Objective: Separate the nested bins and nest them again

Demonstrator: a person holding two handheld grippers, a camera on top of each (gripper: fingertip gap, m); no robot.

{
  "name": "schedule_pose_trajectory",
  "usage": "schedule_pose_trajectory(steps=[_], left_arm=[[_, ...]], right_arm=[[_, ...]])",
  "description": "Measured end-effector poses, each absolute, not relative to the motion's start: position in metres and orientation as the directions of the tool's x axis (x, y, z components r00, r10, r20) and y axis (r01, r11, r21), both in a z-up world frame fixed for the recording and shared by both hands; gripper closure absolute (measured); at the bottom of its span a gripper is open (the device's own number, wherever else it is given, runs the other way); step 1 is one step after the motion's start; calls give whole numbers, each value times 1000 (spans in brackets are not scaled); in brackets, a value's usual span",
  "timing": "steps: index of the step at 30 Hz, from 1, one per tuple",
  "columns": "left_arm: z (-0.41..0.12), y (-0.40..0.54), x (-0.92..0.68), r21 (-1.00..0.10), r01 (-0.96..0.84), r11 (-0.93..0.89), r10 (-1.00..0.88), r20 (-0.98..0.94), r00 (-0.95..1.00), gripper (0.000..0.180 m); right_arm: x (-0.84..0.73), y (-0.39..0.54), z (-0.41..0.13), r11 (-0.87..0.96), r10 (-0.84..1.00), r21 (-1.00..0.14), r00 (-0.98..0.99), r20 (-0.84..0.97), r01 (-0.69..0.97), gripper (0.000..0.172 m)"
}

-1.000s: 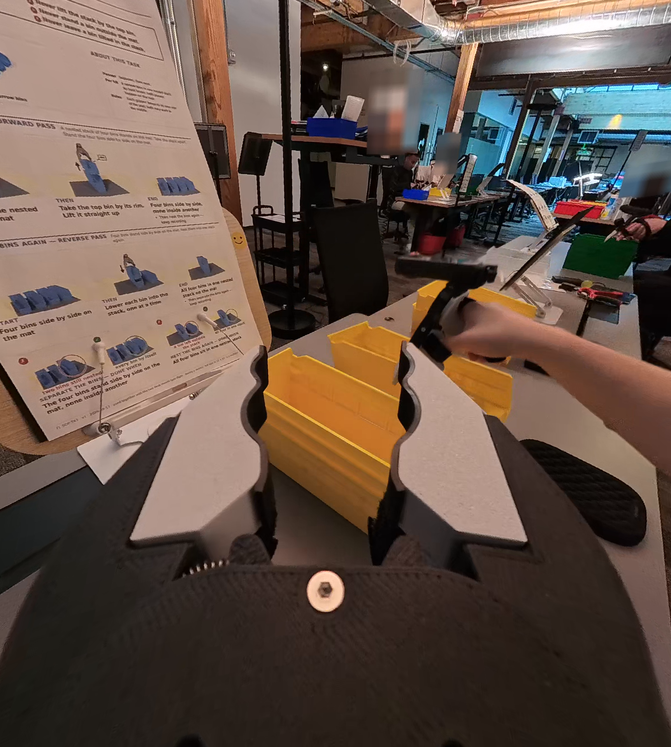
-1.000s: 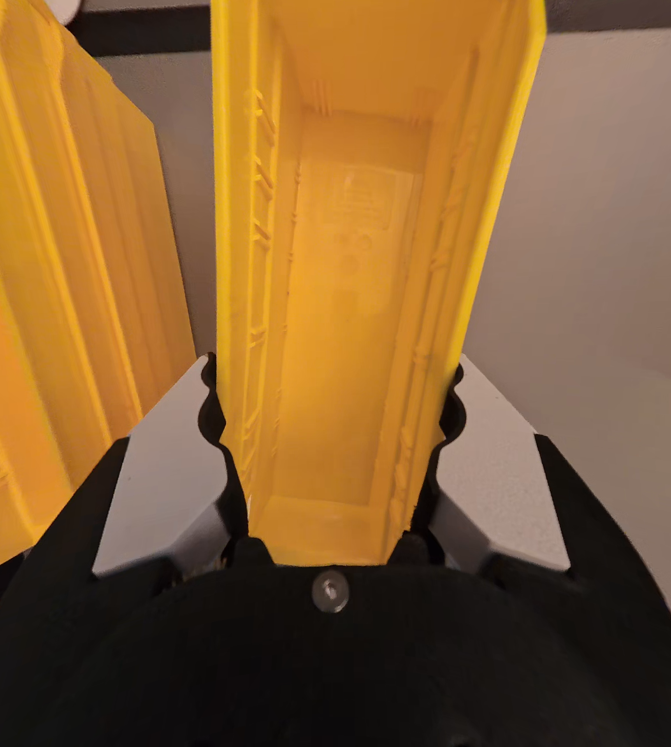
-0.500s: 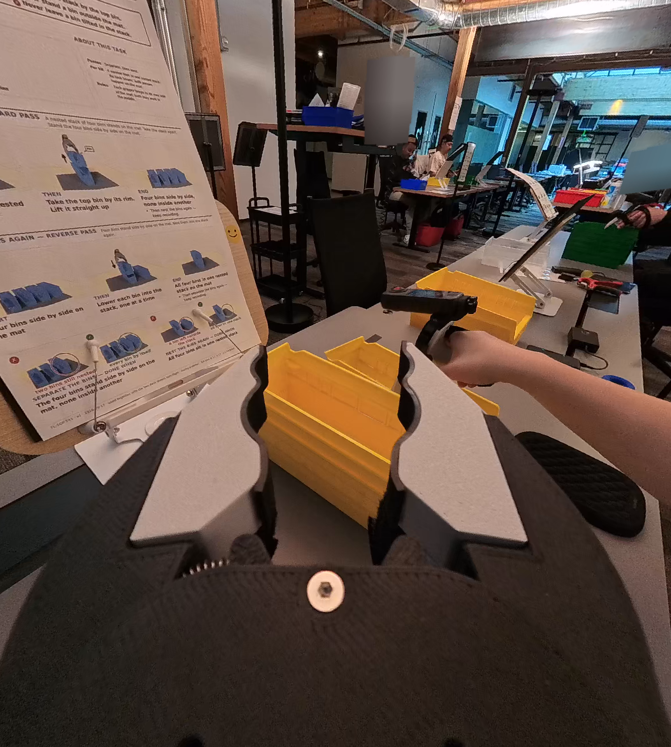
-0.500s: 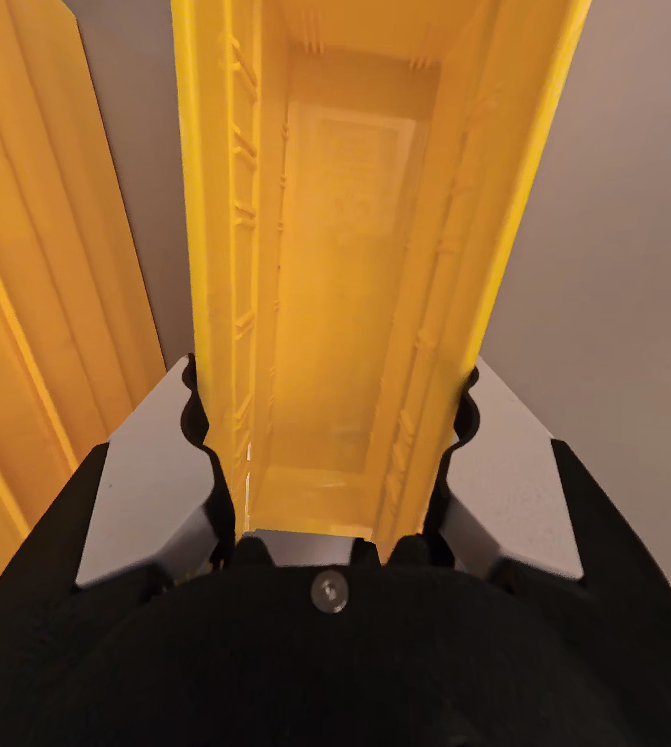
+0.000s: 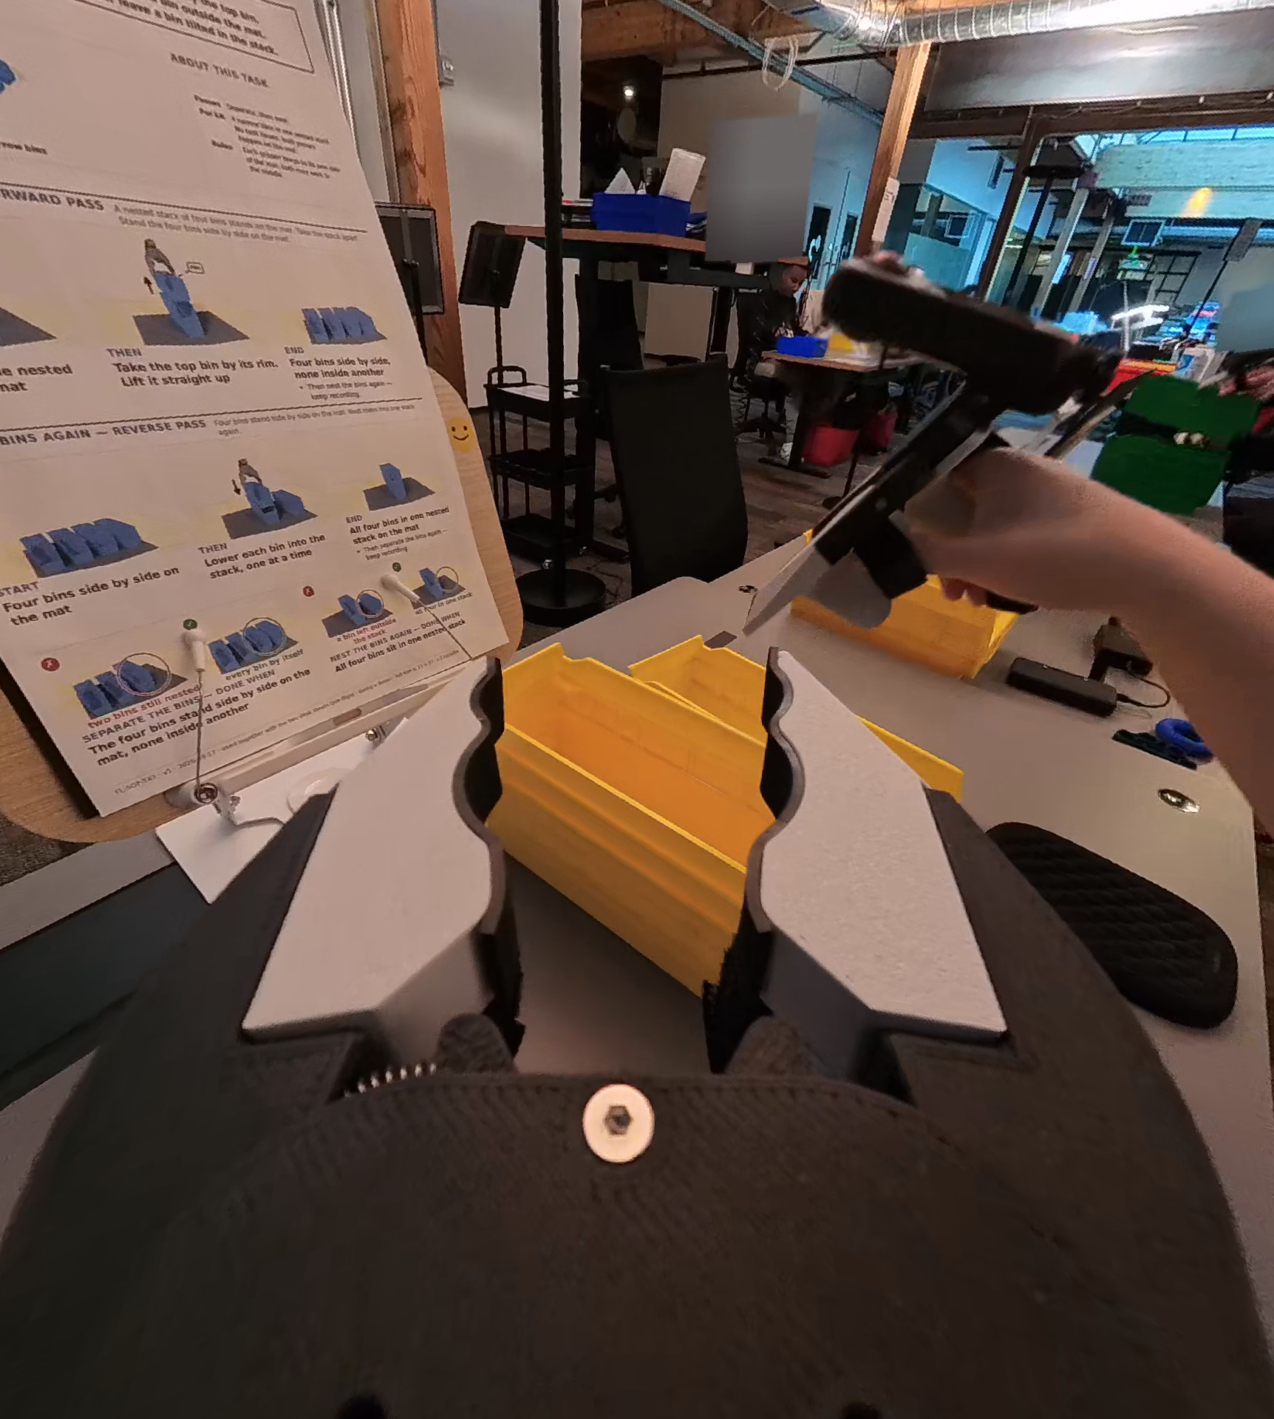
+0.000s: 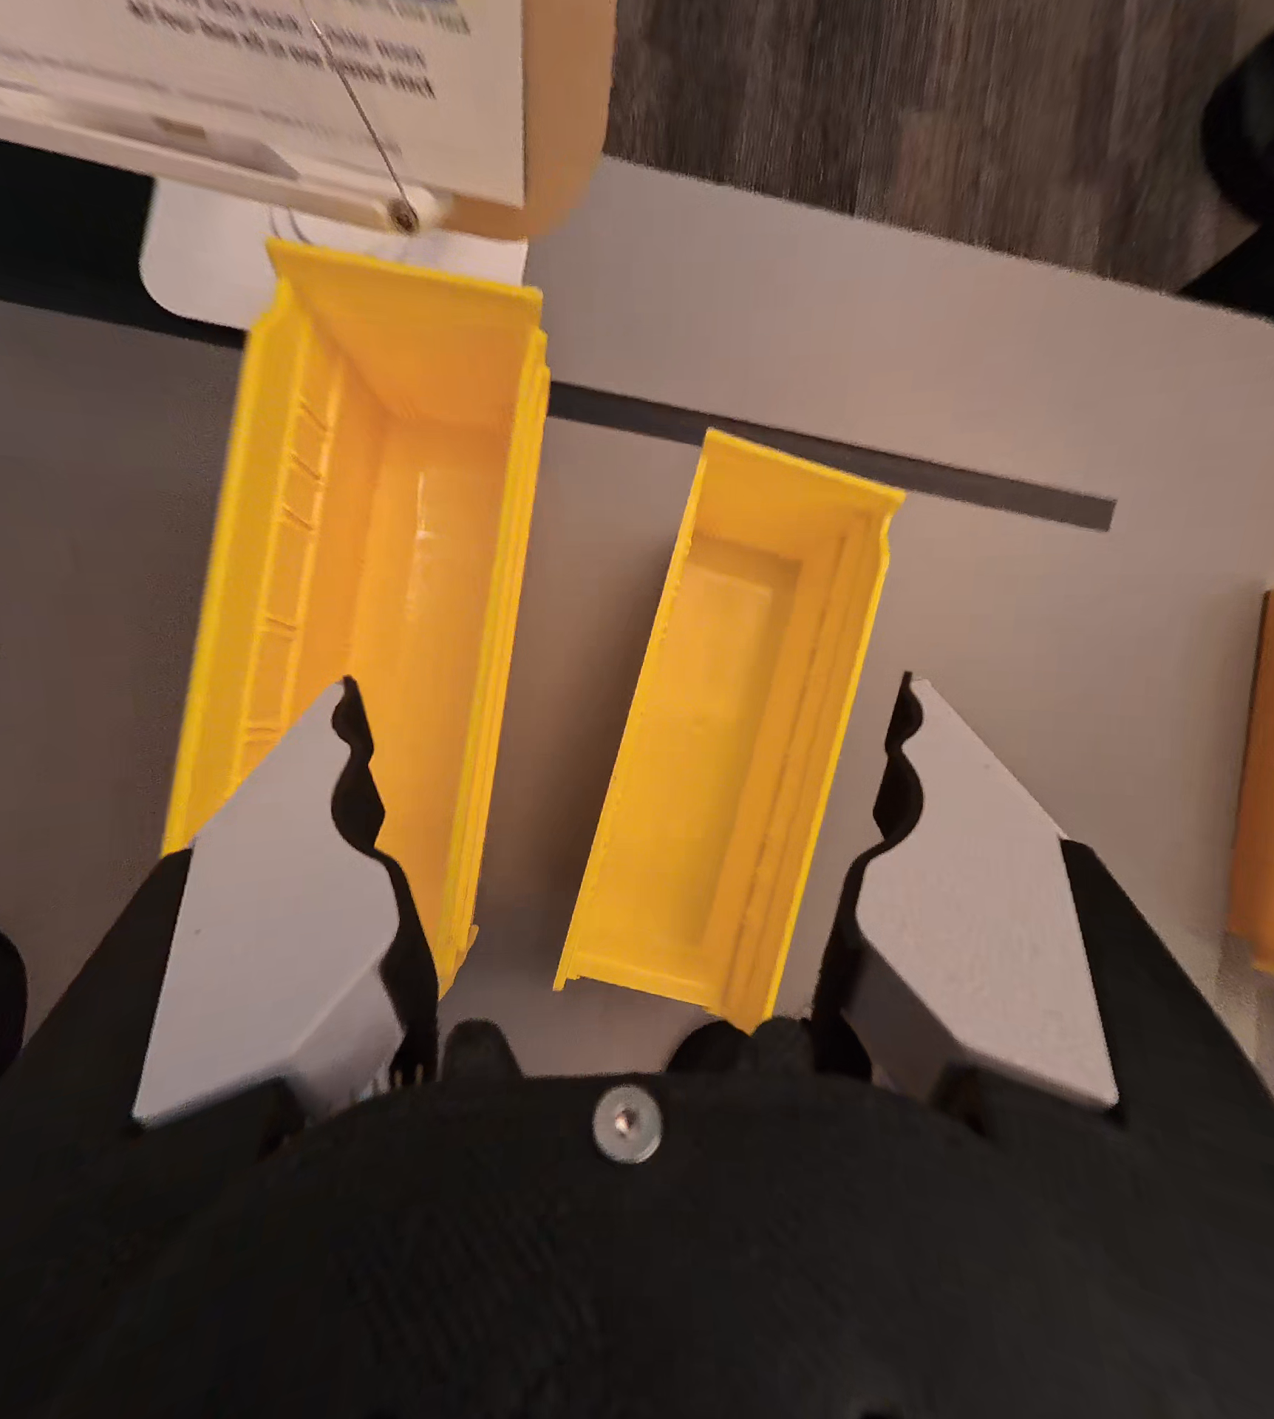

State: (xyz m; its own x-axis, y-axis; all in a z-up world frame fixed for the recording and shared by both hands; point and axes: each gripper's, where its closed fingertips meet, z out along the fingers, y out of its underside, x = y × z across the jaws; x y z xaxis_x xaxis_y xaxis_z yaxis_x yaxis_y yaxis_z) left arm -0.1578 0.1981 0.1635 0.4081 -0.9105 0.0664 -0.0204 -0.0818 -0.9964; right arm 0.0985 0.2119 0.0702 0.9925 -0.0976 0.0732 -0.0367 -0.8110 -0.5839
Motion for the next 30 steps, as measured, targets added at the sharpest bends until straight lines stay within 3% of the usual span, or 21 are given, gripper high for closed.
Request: schedule_pose_trajectory(steps=[7, 13, 18, 21, 23, 25, 28, 30], left_arm=[[158, 196, -142, -995, -75, -64, -902, 26, 431, 112], [155, 180, -112, -991, -135, 20, -896, -77, 438, 108], [142, 177, -83, -979, -197, 57, -883, -142, 447, 106], [130, 187, -70, -967, -243, 78, -849, -192, 492, 99], [124, 207, -70, -959, -271, 85, -780, -233, 581, 85], [120, 225, -72, -957, -273, 96, -719, -257, 646, 78], [110, 237, -68, -964, -258, 61, -713, -223, 665, 70], [102, 237, -61, -972, -234, 24, -739, -175, 650, 70]], right_arm=[[94, 211, 117, -664, -8, -741, 990, 144, 103, 46], [109, 206, 192, -178, -62, -930, 940, 336, 321, 49], [122, 175, 221, 222, -121, -899, 925, 360, 378, 48], [142, 178, 198, 234, -80, -924, 953, 293, 303, 49], [157, 179, 181, 258, -73, -928, 963, 258, 268, 51], [172, 177, 175, 341, -111, -892, 955, 274, 296, 65], [211, 179, 167, 238, -255, -891, 910, 327, 387, 64], [216, 175, 168, 291, -218, -899, 938, 270, 326, 67]])
